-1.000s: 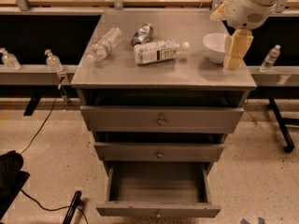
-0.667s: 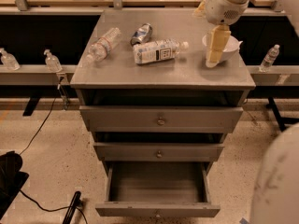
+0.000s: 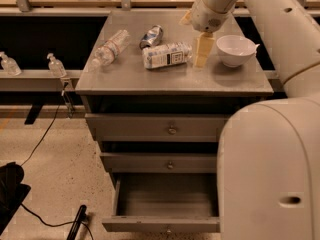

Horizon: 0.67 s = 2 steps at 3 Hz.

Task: Place blue plastic bottle into bottom drawer

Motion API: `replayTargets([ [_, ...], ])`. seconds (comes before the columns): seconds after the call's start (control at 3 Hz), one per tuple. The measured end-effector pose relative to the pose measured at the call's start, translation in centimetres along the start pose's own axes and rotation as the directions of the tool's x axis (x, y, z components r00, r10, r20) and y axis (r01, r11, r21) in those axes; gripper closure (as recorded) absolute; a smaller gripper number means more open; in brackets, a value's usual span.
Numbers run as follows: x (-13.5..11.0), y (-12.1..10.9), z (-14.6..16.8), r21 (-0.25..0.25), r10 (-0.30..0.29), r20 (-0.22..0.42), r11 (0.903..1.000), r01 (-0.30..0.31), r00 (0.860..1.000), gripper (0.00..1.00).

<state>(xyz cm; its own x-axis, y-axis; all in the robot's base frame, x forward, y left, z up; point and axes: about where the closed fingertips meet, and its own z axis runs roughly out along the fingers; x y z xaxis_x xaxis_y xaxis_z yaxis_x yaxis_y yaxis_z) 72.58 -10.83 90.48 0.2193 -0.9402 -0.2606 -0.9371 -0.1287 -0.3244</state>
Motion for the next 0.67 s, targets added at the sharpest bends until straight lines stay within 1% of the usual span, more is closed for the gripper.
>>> replayTargets([
  [0.33,-0.5,-1.2,4.5,-0.046,-0.015,0.001,0.9988,0.015,1.0,0.0],
  [0.67,-0.4,-1.8,6.7,-0.068,-0.02,-0.009,0.9975,0.019,1.0,0.0],
])
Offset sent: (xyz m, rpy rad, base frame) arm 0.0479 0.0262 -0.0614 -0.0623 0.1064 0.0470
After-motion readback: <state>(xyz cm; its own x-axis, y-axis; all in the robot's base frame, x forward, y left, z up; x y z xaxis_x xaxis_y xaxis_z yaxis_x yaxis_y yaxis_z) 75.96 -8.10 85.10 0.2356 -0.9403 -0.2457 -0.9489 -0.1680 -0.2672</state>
